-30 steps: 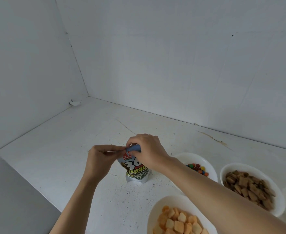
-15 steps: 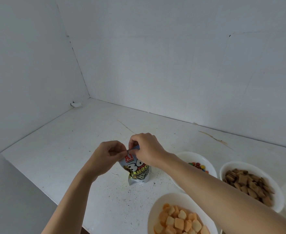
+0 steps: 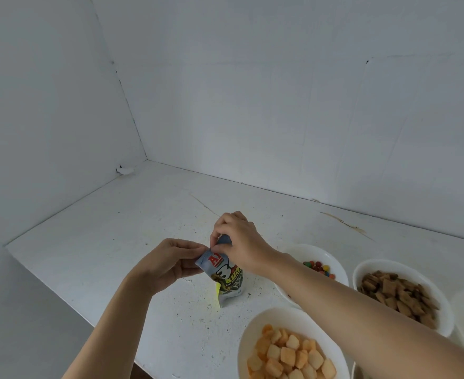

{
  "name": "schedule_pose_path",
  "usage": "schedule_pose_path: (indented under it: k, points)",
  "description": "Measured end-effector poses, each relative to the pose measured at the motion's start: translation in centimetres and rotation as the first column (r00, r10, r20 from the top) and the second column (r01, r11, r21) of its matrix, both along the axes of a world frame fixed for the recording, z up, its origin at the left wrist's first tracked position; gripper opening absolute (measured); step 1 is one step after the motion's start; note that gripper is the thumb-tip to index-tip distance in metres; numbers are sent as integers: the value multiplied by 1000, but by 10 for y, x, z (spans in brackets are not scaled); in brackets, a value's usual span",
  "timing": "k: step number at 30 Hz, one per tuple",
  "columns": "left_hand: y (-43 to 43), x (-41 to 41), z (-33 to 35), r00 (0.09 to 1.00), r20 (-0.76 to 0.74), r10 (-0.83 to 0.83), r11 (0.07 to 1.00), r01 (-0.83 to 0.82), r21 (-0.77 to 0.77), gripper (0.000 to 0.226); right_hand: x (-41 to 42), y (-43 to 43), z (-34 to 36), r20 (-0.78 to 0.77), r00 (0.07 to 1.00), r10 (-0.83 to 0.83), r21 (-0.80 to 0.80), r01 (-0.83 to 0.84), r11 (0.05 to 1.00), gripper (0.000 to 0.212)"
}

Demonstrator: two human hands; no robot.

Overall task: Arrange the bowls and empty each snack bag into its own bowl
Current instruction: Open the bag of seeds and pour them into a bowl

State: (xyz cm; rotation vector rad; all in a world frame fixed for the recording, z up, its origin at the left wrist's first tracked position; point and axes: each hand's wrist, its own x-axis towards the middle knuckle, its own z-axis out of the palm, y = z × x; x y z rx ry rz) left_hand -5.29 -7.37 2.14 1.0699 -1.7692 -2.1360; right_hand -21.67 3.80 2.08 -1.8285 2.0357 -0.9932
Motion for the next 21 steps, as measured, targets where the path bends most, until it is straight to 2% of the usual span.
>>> schedule_pose_path:
  k: [2,4,7,13,18,21]
  points:
    - [3,1,-2,1000,-12,14,999,-13,48,22,0,2,-2,5,1000,-6,-39,6,999,3]
    - [4,1,-2,1000,-12,19,999,-19,25,21,-2,4,-3,-4,1000,-4,-56,4,998,4]
    - [3,0,2,1000,7,28,998,-28,-51,18,-4,8,-4,3,1000,13,-72,-13,997,3]
    - [8,-4,16,994,109,4,965,25,-262,18,-2,24,-7,115,991,66,-97,-55,994,3]
    - [21,-18,20,970,243,-12,898,117,-425,23,-6,24,0,38,999,24,-109,-19,994,7]
    - [27,-26,25,968,249,-8,837,143,-529,19,-8,24,6,7,1000,26,-49,-25,998,9]
